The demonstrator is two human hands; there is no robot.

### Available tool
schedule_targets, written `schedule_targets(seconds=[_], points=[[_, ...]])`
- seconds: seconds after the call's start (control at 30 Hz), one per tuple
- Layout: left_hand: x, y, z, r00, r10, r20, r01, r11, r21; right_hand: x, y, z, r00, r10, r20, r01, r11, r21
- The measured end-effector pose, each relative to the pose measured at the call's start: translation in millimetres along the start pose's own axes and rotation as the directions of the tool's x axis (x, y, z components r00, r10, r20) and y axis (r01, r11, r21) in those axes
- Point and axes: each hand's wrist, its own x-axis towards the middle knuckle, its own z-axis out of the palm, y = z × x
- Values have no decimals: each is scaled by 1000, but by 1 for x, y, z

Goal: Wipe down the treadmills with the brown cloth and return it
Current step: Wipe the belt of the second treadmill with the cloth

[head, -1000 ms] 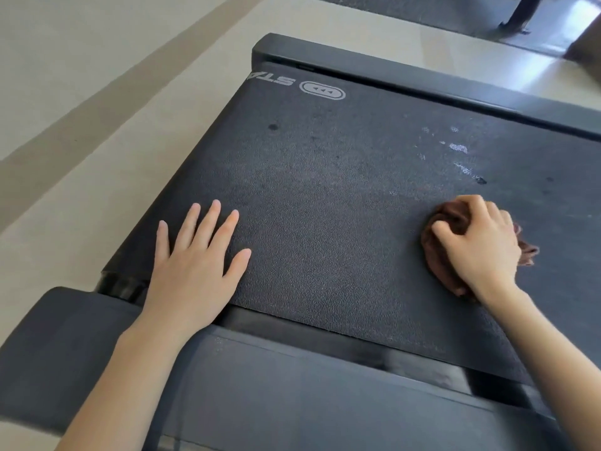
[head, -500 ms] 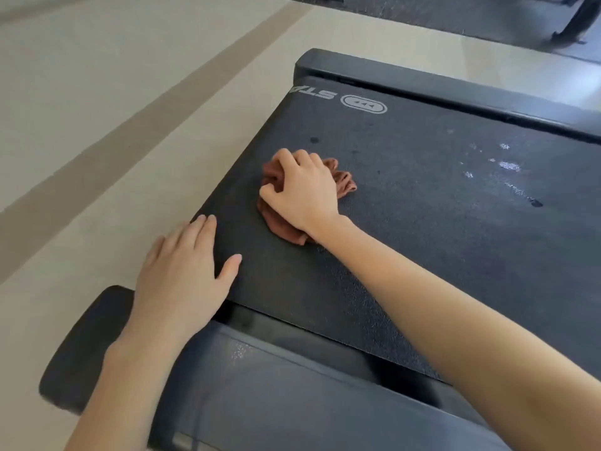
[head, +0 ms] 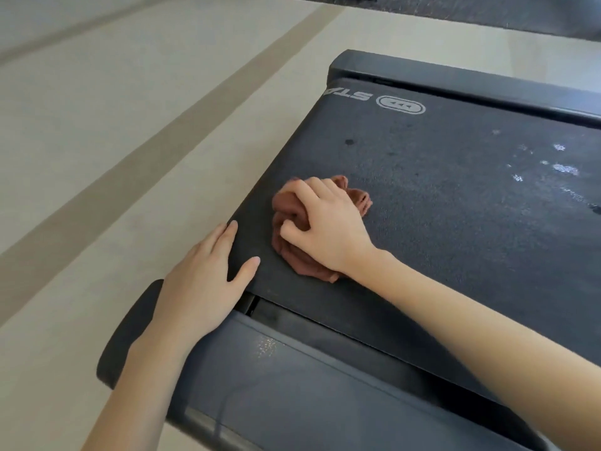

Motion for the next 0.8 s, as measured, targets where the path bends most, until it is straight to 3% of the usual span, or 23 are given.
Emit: schedule_targets(seconds=[0.2,0.4,0.53,0.67,0.8], points=[[-5,2,-2,999,-15,-33,14,999,-38,-97,0,-44,996,-71,46,71,997,7],[-9,4,-4,999,-44,-17,44,999,-11,-105,-4,-39,996,-92,9,92,995,-34],[-14,10,-7,999,-44,9,43,997,70,-102,-3,-42,982,-181,60,182,983,-16],[-38,10,-4,999,21,43,-29,981,194,-101,-4,-37,957,-284,53,281,958,57],[-55,-5,-14,978,156,139,-182,961,206,-99,-2,-37,956,-290,49,285,955,77]])
